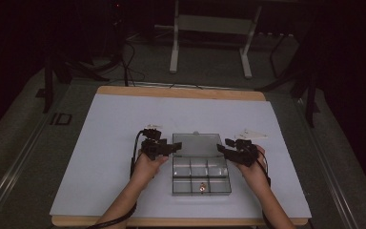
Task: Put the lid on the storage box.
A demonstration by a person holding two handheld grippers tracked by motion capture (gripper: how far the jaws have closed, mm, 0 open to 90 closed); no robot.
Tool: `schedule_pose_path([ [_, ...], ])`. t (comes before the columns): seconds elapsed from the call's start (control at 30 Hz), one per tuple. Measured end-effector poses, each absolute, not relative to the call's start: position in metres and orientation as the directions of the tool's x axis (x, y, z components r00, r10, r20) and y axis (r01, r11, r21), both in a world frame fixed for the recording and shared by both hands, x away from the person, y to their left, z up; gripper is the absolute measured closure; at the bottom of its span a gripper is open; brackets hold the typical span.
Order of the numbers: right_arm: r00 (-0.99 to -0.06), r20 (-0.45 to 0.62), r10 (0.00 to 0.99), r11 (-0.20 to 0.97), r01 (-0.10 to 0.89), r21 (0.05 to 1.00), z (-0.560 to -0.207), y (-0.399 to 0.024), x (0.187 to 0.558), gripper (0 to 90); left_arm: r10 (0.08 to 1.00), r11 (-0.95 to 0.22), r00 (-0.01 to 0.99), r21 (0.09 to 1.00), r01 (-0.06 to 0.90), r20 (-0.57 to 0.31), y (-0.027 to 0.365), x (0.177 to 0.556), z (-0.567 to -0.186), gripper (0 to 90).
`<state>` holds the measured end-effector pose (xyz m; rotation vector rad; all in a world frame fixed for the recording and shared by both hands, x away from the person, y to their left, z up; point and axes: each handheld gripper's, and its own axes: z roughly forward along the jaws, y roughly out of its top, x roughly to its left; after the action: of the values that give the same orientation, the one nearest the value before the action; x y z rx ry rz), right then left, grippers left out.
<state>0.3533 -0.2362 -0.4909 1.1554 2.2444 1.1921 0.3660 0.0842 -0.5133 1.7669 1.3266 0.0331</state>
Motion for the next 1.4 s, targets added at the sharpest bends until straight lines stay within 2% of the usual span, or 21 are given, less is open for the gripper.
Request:
schedule_pose_path([
  [0.2,-0.604,0.080,0.793,0.309,0.512,0.802,-0.494,-0.236,0.355,53.8,0.749,-0.004,0.401,0.602,0.799,-0.527,0.083,0.368,-0.522,36.6],
  [0.37,-0.602,0.087,0.794,0.308,0.521,0.796,-0.495,-0.236,0.355,53.8,0.721,0.004,0.390,0.566,0.824,-0.572,0.084,0.369,-0.527,38.8],
  [0.67,-0.597,0.097,0.796,0.305,0.536,0.787,-0.500,-0.236,0.355,53.8,0.715,-0.022,0.406,0.562,0.827,-0.569,0.082,0.369,-0.529,44.6],
  [0.73,-0.595,0.099,0.798,0.303,0.537,0.787,-0.500,-0.237,0.355,53.8,0.710,-0.016,0.410,0.568,0.823,-0.573,0.081,0.368,-0.528,49.2],
  [0.83,-0.593,0.107,0.798,0.296,0.541,0.787,-0.500,-0.238,0.355,53.8,0.740,-0.042,0.435,0.611,0.791,-0.512,0.077,0.365,-0.521,52.9],
  [1.07,-0.585,0.115,0.803,0.286,0.548,0.786,-0.498,-0.240,0.354,53.8,0.758,-0.053,0.461,0.660,0.749,-0.462,0.076,0.360,-0.517,57.5],
  [1.2,-0.580,0.126,0.805,0.281,0.559,0.780,-0.500,-0.242,0.355,56.7,0.768,-0.074,0.491,0.705,0.705,-0.411,0.075,0.356,-0.513,61.0],
  [1.4,-0.583,0.138,0.801,0.278,0.565,0.777,-0.500,-0.244,0.354,60.7,0.770,-0.075,0.502,0.726,0.684,-0.393,0.076,0.353,-0.509,67.5],
])
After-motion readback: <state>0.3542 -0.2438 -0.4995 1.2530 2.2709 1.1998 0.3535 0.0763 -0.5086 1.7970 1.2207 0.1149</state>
